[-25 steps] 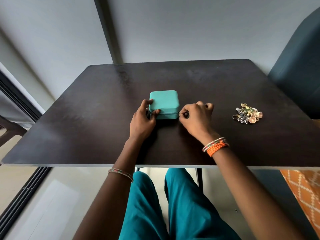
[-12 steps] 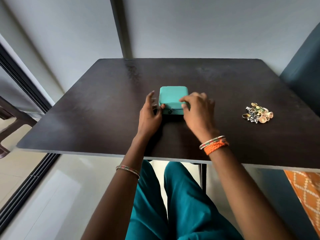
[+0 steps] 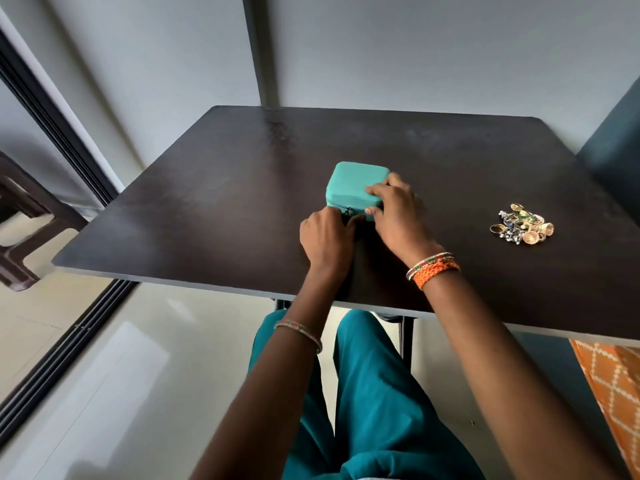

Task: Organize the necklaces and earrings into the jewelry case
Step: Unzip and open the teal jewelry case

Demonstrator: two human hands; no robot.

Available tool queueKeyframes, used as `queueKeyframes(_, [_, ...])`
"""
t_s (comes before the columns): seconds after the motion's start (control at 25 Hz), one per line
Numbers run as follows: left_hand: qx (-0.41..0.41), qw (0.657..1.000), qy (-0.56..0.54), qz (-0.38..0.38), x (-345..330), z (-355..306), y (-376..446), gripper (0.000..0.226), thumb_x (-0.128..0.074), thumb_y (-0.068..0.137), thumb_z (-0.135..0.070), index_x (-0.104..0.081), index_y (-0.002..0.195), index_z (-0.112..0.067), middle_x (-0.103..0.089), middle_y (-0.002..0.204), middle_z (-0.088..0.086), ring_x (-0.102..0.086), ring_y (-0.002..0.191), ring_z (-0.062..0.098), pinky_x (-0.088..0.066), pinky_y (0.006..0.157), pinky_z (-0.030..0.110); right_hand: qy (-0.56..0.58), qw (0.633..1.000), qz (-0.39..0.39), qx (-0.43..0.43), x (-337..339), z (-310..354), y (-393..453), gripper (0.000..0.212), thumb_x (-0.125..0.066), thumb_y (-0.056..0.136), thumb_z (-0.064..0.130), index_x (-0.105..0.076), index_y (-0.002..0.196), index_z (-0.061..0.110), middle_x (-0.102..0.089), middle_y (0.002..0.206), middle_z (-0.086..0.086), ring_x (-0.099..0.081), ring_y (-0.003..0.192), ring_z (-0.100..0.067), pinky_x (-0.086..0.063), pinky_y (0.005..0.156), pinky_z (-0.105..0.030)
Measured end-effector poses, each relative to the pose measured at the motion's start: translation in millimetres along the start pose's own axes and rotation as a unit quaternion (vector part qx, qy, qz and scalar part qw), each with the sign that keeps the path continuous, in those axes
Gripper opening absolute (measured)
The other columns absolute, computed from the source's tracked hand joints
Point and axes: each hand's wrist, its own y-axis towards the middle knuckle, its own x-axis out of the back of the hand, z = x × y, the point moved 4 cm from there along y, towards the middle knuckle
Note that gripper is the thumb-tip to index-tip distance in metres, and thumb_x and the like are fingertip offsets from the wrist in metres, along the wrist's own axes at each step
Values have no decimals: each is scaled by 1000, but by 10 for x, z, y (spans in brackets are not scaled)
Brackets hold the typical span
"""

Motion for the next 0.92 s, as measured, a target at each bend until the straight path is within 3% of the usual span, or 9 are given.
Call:
queueKeyframes(0.2, [-23,998,-44,-30,31,-36,35,24,-64,87,-31,-73,97,-10,-70,93,12,-61,89,29,-46,73,38,22,1000,-7,6,15,-62,-41,34,-66,85,8,-64,118,14,-55,116,-4,-54,110,-25,-51,87,-41])
queueKeyframes(0.28, [-39,997,-66,-28,49,-17,14,20,-64,87,-28,-74,92,-11,-70,89,11,-58,91,28,-46,74,39,55,998,-14,-5,-15,-90,-25,35,-67,83,5,-66,117,11,-55,124,-7,-53,116,-27,-49,94,-40])
queueKeyframes(0.4, [-58,996,-56,-41,163,111,6,18,-65,85,-31,-75,85,-16,-72,84,7,-57,90,27,-46,76,39,127,991,-22,-27,-17,-187,-7,38,-71,78,-1,-68,114,10,-55,134,-14,-54,123,-27,-40,107,-35])
queueKeyframes(0.64, [-75,995,-26,-57,396,373,126,25,-67,82,-46,-77,91,-25,-74,90,-2,-57,95,24,-32,78,33,193,981,-3,-37,-11,-328,32,39,-73,74,-5,-69,110,10,-59,127,-14,-59,116,-20,-42,106,-30])
queueKeyframes(0.92, [-57,997,-11,-59,337,465,531,29,-66,82,-49,-76,95,-26,-75,93,0,-60,95,22,-32,82,35,184,982,-7,-32,-59,-302,2,38,-68,77,-9,-67,112,6,-58,127,-17,-59,117,-20,-36,104,-17])
